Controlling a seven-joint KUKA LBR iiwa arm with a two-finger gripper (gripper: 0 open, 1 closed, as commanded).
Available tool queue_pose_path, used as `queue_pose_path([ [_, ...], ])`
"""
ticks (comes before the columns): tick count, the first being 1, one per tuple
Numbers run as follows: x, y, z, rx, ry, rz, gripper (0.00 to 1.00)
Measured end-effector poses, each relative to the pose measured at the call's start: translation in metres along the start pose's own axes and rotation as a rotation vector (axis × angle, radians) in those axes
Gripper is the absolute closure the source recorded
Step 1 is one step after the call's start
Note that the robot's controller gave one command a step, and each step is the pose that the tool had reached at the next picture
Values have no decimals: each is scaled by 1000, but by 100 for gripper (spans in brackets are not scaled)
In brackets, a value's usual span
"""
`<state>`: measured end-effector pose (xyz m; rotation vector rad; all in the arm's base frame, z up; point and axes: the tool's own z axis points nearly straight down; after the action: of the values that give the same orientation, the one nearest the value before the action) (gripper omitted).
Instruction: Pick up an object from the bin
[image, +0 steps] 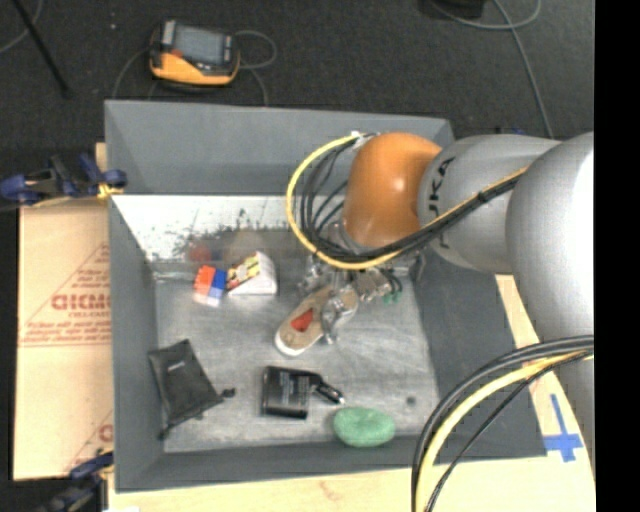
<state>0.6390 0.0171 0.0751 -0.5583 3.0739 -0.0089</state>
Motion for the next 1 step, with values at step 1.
queue_pose_path([
  [1,0,0,0,0,0,0,100],
])
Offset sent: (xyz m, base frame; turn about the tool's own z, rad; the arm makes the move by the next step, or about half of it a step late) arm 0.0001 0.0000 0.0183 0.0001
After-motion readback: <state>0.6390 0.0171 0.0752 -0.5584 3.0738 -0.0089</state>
